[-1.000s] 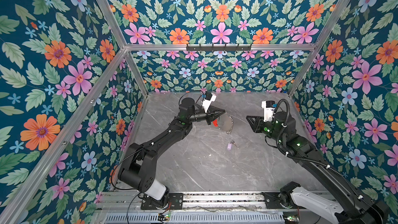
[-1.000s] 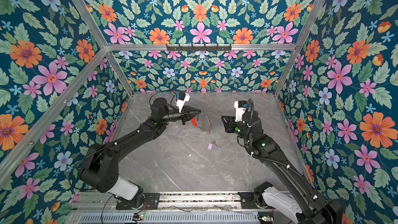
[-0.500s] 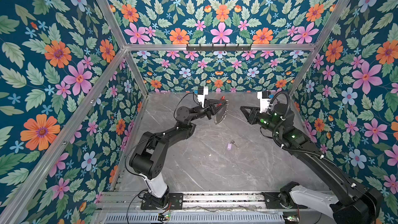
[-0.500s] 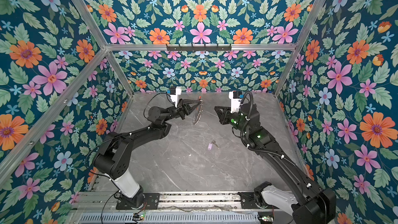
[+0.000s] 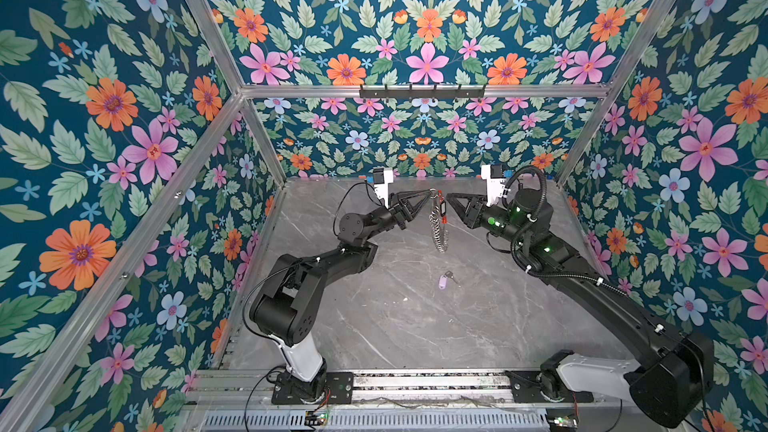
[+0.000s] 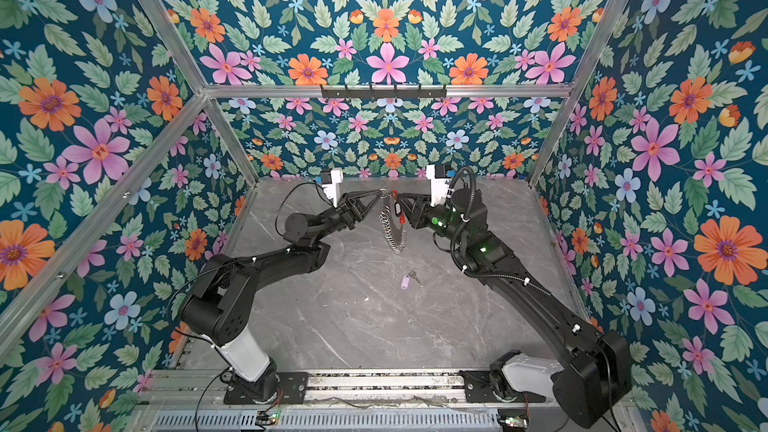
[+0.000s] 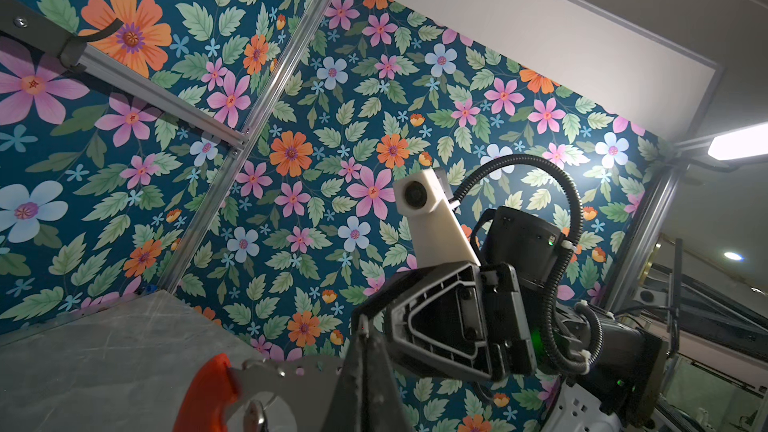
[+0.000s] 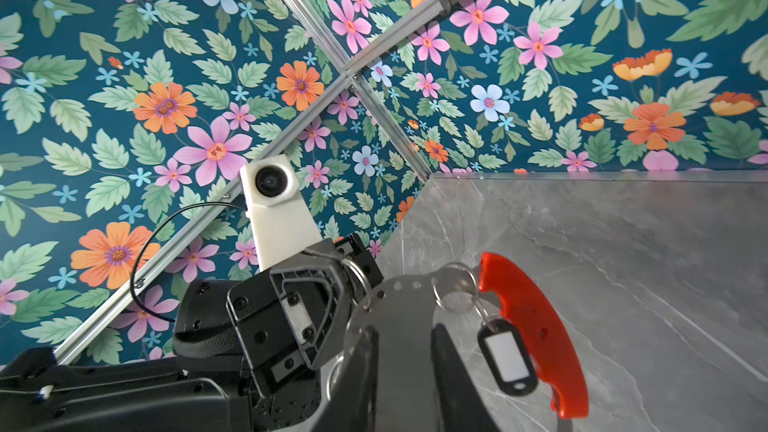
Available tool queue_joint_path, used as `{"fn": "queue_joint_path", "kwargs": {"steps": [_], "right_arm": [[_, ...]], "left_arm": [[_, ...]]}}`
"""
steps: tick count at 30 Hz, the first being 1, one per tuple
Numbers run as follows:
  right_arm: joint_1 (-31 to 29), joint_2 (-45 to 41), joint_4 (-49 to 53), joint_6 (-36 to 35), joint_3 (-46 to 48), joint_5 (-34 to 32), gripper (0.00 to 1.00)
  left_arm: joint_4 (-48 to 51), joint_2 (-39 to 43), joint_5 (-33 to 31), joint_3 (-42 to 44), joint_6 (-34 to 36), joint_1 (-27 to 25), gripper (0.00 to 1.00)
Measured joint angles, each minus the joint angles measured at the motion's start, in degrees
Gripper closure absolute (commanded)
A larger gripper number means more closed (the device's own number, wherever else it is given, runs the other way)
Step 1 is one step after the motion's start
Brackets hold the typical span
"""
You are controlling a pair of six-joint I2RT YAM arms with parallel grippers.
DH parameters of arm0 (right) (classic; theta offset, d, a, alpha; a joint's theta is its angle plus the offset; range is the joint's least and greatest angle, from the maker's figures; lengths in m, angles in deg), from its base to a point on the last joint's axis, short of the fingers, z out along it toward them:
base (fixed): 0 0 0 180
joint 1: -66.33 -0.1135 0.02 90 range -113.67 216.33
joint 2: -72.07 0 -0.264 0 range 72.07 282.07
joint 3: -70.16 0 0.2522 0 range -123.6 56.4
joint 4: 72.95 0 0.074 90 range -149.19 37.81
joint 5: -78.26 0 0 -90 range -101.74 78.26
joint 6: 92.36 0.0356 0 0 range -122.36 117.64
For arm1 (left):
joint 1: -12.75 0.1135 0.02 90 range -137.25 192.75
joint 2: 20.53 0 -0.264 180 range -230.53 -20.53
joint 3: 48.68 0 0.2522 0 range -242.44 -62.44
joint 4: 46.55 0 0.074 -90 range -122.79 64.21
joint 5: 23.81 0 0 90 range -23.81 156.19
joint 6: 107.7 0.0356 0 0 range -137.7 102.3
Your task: Put the keys on the keyring
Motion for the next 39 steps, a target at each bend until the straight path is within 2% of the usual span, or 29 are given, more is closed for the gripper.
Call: {"fn": "queue_joint_path", "kwargs": {"steps": [10,23,26,39], "right_arm": [[-0.6,3.3,-5.7,2.6,-1.0,5.4,0.71],[-0.9,4.2,-7.7,3.3,-1.0,6.8,0.74],[-0.9,4.3,-7.8,3.3,-1.0,6.8,0.86],[-0.9,4.5,-8.2,3.7,-1.1,7.0,0.87]], "left_arm": [[-0.9,0.0,-0.2,0.0,-2.1,0.0,1.0],[-1.3,-0.2,-0.2,-0.5,-2.9,-0.1,1.0],[-1.3,-0.2,-0.2,-0.5,-2.9,-0.2,1.0],[-1.7,-0.2,-0.5,-1.2,-4.0,-0.7,1.0]]}}
